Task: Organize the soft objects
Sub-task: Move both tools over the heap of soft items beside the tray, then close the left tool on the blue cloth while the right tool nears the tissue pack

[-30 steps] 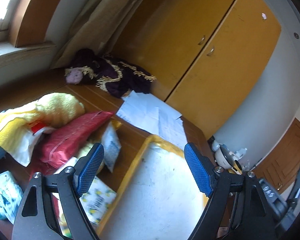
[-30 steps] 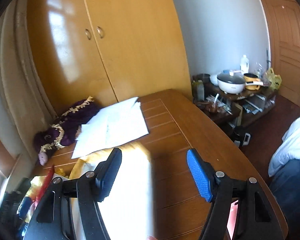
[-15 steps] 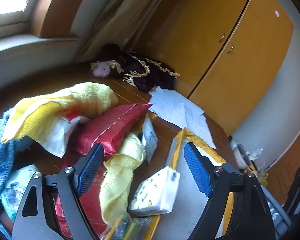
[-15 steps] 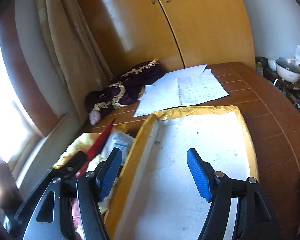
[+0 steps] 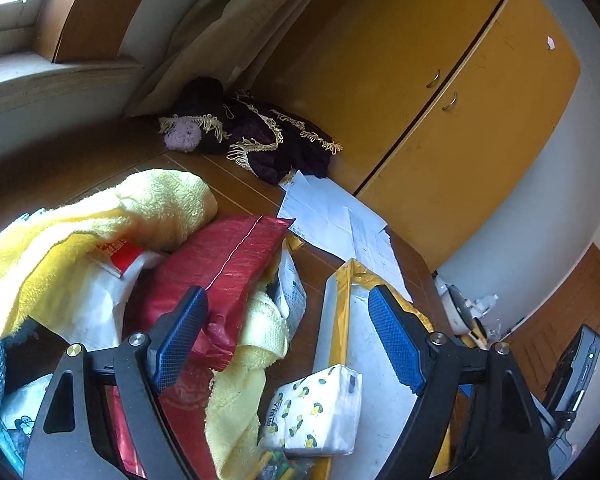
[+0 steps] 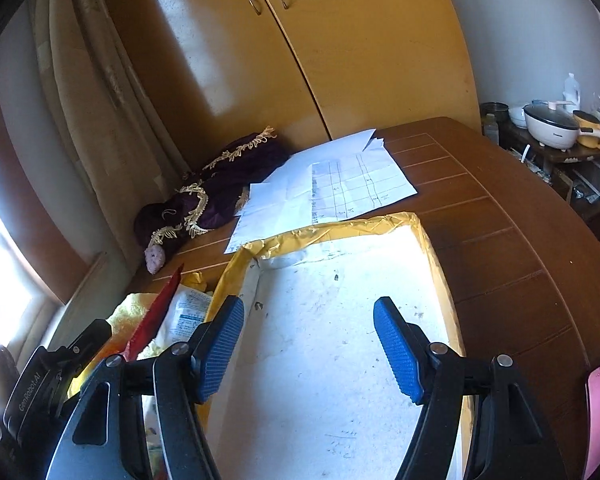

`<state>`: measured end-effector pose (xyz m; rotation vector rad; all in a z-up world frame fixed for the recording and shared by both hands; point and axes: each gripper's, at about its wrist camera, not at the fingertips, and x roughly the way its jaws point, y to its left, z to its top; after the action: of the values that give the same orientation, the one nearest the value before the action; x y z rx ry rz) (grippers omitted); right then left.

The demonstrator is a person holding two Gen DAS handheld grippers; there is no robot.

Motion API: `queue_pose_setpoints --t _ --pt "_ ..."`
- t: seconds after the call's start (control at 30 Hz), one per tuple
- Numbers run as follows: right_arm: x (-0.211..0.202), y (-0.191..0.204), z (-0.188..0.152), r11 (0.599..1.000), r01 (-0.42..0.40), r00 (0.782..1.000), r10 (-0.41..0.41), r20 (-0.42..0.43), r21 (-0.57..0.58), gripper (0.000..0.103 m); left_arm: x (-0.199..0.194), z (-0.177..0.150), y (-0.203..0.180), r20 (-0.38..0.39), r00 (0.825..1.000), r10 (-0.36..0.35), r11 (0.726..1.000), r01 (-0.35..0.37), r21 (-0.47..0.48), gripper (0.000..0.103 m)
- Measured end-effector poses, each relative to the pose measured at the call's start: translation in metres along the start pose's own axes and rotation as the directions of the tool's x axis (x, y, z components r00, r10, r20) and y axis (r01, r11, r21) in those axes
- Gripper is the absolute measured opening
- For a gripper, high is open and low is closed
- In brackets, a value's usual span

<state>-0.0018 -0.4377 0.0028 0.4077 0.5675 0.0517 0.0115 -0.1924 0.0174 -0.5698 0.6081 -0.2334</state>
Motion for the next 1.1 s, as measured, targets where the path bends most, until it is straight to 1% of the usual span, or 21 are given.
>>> queue_pose_setpoints --t 0.1,0.2,0.27,0.37,0.5,0.57,0.67,0.77,0.8,0.83,0.9,0.97,1.1 --pt "-0.010 0.020 -0.003 0.998 -0.057 0.998 0.057 -0.011 -0.029 0.070 -0.009 0.003 -0.001 0.008 0.999 0.035 0.999 -0.035 0.022 0.083" --pt "-0.015 0.042 -0.009 0.989 -0.140 0.989 0.137 -0.054 -0.045 0.070 -0.023 0.006 0.002 0.020 0.997 0.074 0.997 -0.075 0.025 0.083" --pt "-0.013 0.057 -0.017 0.975 -0.214 0.972 0.207 -0.108 -0.060 0.070 -0.031 0.009 0.009 0.018 0.995 0.100 0.995 -0.100 0.011 0.083" --pt "-0.009 0.074 -0.032 0.955 -0.288 0.947 0.273 -0.171 -0.068 0.070 -0.043 0.011 0.018 0.005 0.990 0.143 0.990 -0.143 0.014 0.083" --pt "-0.003 0.088 -0.052 0.943 -0.324 0.929 0.302 -0.216 -0.076 0.070 -0.058 0.009 0.030 0.010 0.979 0.206 0.978 -0.206 0.041 0.083" --pt "-0.002 0.090 -0.057 0.944 -0.321 0.928 0.297 -0.223 -0.079 0.070 -0.066 0.009 0.035 0.034 0.969 0.244 0.969 -0.246 0.038 0.083" --pt "-0.003 0.084 -0.061 0.944 -0.323 0.924 0.302 -0.235 -0.058 0.070 -0.074 0.013 0.041 0.043 0.962 0.269 0.962 -0.271 0.044 0.083" --pt "-0.007 0.084 -0.065 0.936 -0.348 0.911 0.327 -0.252 -0.044 0.068 -0.086 0.016 0.042 0.067 0.961 0.267 0.960 -0.272 0.073 0.083" --pt "-0.010 0.085 -0.066 0.933 -0.357 0.907 0.334 -0.257 -0.047 0.066 -0.088 0.017 0.042 0.068 0.962 0.266 0.959 -0.271 0.079 0.083" --pt "-0.012 0.089 -0.068 0.927 -0.372 0.900 0.345 -0.265 -0.057 0.063 -0.091 0.017 0.043 0.062 0.964 0.258 0.961 -0.263 0.084 0.083" --pt "-0.016 0.096 -0.072 0.919 -0.386 0.895 0.354 -0.271 -0.075 0.061 -0.096 0.016 0.044 0.050 0.967 0.249 0.963 -0.253 0.097 0.083" --pt "-0.021 0.102 -0.077 0.915 -0.392 0.893 0.355 -0.275 -0.091 0.061 -0.099 0.014 0.044 0.040 0.967 0.251 0.961 -0.254 0.106 0.083" --pt "-0.027 0.104 -0.085 0.923 -0.368 0.903 0.327 -0.277 -0.112 0.060 -0.110 0.008 0.047 0.004 0.974 0.227 0.967 -0.226 0.117 0.083"
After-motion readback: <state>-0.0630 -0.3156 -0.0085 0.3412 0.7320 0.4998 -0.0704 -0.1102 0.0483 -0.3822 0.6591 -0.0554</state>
